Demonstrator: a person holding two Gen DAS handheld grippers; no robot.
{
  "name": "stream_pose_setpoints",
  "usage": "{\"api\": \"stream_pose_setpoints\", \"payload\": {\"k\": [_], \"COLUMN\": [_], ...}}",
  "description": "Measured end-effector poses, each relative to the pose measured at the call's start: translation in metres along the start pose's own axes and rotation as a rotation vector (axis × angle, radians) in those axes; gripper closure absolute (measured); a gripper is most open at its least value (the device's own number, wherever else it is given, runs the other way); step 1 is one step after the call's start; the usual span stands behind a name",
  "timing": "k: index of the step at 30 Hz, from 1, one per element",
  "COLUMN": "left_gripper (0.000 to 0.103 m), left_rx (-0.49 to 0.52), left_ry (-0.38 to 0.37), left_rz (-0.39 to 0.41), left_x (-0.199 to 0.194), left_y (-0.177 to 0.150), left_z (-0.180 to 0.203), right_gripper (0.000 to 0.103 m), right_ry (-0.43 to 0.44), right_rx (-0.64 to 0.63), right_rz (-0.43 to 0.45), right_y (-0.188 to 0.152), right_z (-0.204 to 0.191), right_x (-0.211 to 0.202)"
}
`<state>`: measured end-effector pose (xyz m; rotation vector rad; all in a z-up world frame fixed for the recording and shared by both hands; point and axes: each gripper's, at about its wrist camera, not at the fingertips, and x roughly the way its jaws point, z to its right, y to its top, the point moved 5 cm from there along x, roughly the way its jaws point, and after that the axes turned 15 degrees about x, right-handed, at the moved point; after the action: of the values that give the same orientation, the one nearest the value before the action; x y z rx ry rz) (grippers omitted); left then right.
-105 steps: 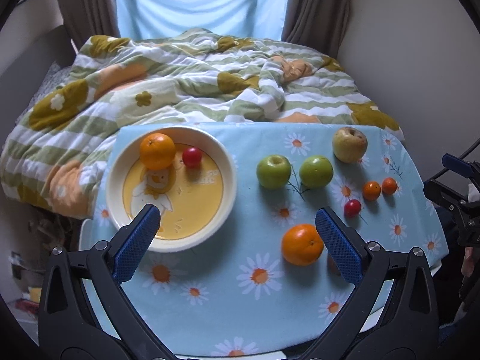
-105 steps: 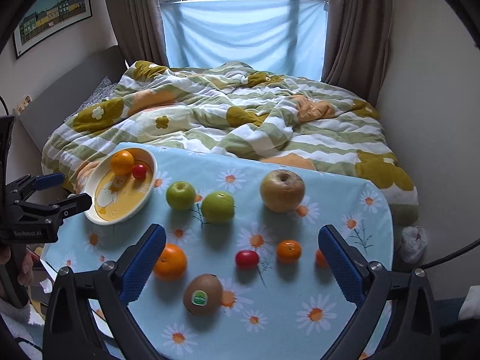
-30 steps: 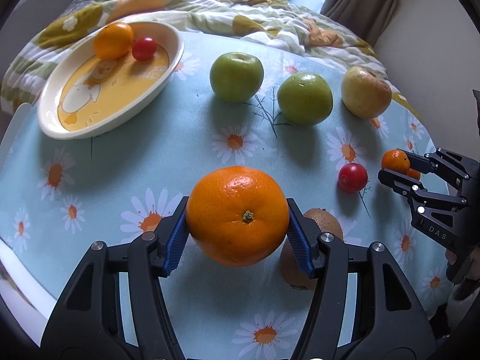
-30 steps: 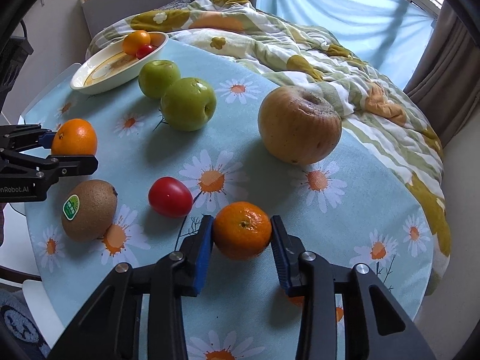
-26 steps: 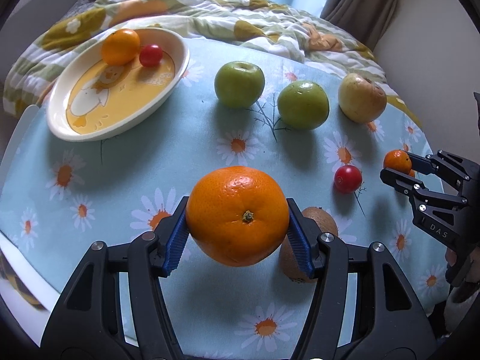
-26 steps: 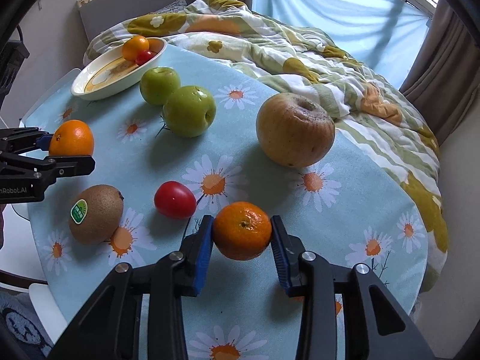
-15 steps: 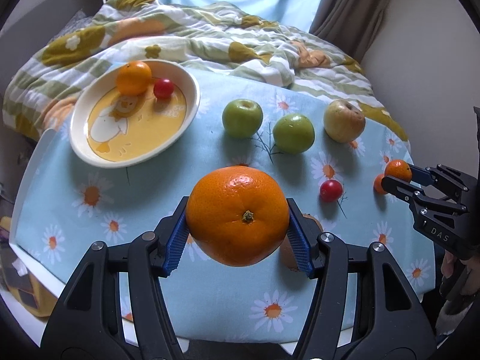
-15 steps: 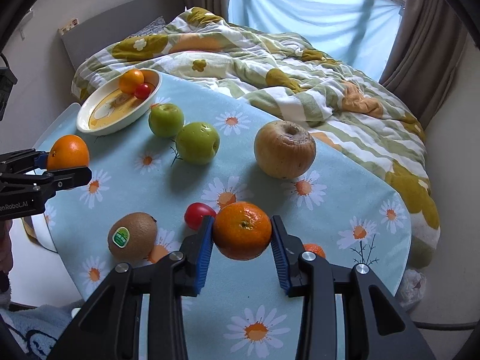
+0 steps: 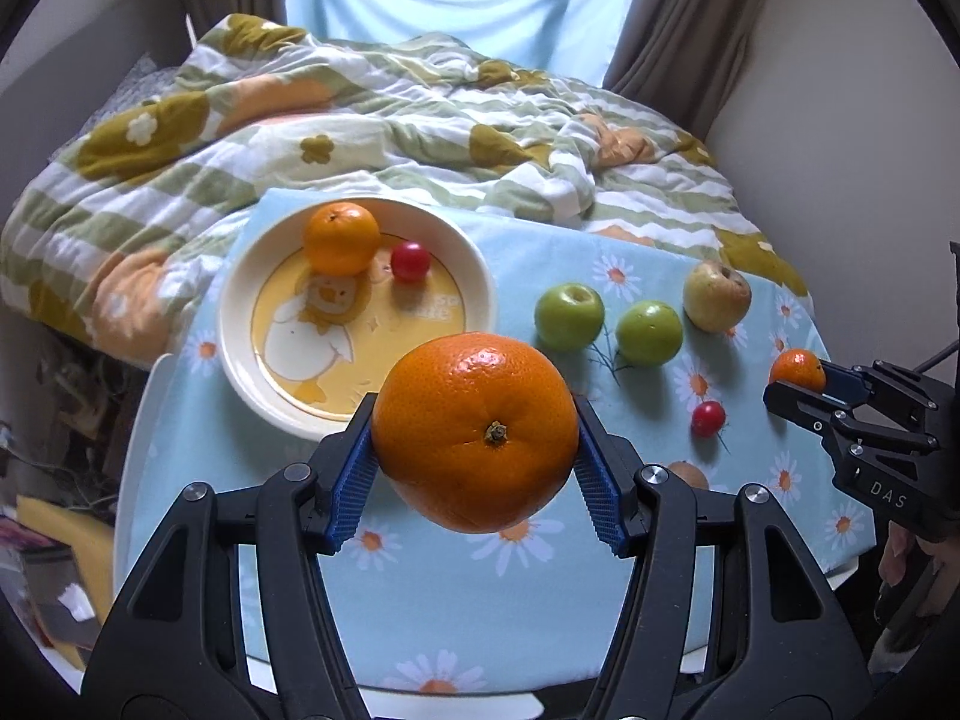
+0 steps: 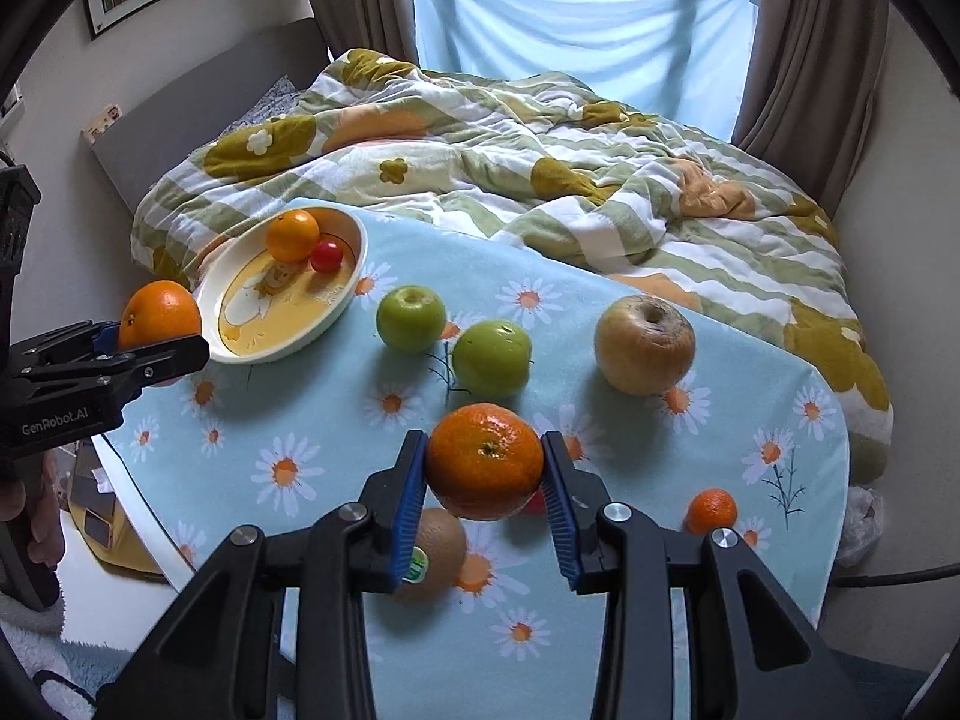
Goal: Organize fruits
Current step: 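Carry the orange into the bowl and open the left gripper while the right carries the tangerine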
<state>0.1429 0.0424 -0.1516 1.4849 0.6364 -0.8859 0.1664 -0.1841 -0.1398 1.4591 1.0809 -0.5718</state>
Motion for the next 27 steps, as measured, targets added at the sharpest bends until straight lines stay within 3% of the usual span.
{"api": "stream_pose_setpoints", "payload": {"k": [13,27], "left_gripper": [0.037,0.037], "left_rx": [0.098,0.255], "left_ry": [-0.029,-0.044], "left_rz": [0.006,-0.039], "left_x": [0.019,0.088], "left_y": [0.024,0.035], "left_z": [-0.084,-0.12], "right_gripper": [0.068,0.068], "right_ry": [0.004,-0.033], "right_rx": [0.042,0.111], "right_rz": [0.03,0.029], "right_y": [0.029,0.048], "right_z": [-0.089,-0.122], "right_x": [0.037,0.087]}}
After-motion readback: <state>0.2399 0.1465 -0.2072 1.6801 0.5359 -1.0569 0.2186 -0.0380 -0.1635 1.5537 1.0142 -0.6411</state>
